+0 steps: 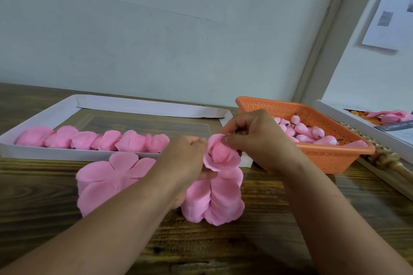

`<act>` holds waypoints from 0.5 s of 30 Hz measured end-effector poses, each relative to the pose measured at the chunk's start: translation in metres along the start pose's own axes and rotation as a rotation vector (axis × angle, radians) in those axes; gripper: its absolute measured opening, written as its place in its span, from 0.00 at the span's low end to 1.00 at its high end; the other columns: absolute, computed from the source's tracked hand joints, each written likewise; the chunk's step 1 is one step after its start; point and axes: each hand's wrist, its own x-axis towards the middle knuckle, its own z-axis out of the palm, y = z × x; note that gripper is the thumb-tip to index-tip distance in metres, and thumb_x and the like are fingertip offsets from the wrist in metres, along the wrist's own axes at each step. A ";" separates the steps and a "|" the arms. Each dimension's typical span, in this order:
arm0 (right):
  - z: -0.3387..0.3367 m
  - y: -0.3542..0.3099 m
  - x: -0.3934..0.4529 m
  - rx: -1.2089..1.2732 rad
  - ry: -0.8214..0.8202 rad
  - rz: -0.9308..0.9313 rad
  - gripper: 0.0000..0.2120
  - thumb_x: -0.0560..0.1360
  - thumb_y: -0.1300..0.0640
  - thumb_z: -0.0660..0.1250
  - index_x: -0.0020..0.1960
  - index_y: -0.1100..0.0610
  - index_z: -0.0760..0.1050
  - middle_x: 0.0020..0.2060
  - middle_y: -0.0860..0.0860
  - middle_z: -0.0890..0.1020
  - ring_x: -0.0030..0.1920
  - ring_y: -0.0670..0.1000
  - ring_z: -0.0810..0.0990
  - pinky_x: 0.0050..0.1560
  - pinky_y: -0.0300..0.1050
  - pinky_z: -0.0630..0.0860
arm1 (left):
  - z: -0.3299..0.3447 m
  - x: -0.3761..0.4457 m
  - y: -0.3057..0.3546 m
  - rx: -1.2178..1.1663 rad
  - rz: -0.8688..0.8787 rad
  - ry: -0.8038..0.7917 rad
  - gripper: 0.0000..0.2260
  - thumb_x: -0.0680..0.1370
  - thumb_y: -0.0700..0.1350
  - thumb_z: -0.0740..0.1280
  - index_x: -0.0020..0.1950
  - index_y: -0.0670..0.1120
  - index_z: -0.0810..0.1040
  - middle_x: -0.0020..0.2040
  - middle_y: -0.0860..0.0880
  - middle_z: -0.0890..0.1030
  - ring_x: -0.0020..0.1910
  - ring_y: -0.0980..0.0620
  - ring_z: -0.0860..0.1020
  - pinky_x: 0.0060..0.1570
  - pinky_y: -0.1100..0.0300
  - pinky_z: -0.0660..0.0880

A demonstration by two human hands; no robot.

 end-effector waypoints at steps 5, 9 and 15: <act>0.004 0.000 0.002 0.025 0.109 0.006 0.08 0.70 0.73 0.65 0.38 0.64 0.79 0.21 0.44 0.77 0.25 0.44 0.76 0.32 0.25 0.71 | -0.002 0.001 0.006 -0.085 -0.047 -0.008 0.11 0.79 0.45 0.64 0.54 0.38 0.79 0.49 0.40 0.84 0.47 0.45 0.84 0.47 0.52 0.82; 0.007 0.001 0.002 0.205 0.295 0.043 0.12 0.69 0.76 0.64 0.35 0.63 0.79 0.23 0.48 0.79 0.22 0.43 0.76 0.23 0.33 0.71 | -0.001 0.000 0.005 -0.281 -0.046 -0.070 0.27 0.64 0.52 0.74 0.58 0.39 0.77 0.50 0.42 0.84 0.49 0.47 0.84 0.52 0.53 0.80; 0.009 0.002 0.004 0.246 0.373 0.020 0.14 0.70 0.73 0.65 0.34 0.57 0.79 0.24 0.48 0.80 0.25 0.44 0.78 0.24 0.34 0.72 | 0.006 0.000 -0.002 -0.409 -0.127 0.090 0.03 0.72 0.36 0.72 0.42 0.36 0.80 0.31 0.44 0.81 0.31 0.51 0.81 0.38 0.58 0.81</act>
